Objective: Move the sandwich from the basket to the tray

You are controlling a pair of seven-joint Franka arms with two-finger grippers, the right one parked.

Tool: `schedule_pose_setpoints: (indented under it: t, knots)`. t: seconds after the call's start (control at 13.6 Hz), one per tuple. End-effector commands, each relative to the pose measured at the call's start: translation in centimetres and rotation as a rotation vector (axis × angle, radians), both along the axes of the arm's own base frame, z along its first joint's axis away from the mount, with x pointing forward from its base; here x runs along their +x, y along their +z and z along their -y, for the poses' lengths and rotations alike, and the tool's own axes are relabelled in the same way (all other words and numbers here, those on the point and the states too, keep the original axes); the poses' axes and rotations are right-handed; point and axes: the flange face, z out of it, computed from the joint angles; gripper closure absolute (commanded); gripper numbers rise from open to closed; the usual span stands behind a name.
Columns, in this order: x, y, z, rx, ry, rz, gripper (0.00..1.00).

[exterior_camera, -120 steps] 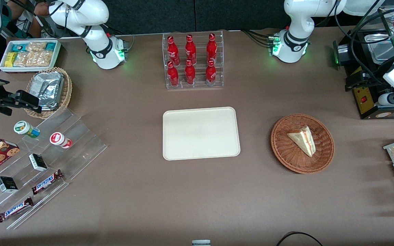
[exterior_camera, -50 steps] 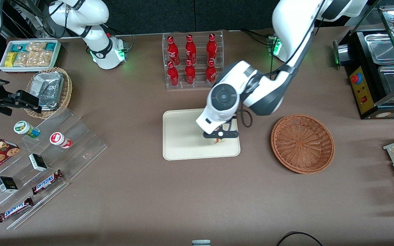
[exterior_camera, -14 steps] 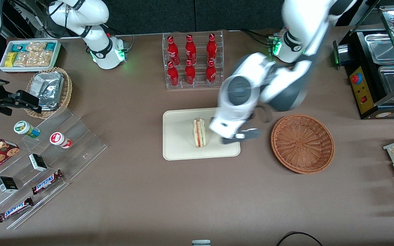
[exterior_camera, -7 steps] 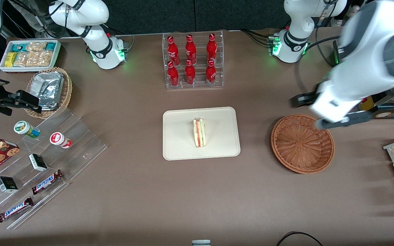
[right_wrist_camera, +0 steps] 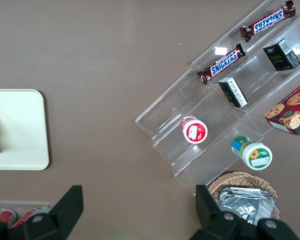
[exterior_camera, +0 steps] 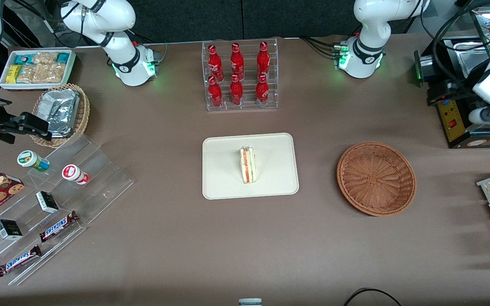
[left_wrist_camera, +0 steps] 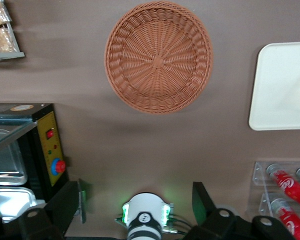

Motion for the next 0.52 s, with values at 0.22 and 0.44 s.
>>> schedule_pose_setpoints:
  t: [0.22,0.44]
  knots:
    - [-0.79,0.27,-1.26,0.018,-0.036,0.008,0.0]
    - [-0.69,0.68,-1.17,0.005,-0.04,0.015,0.0]
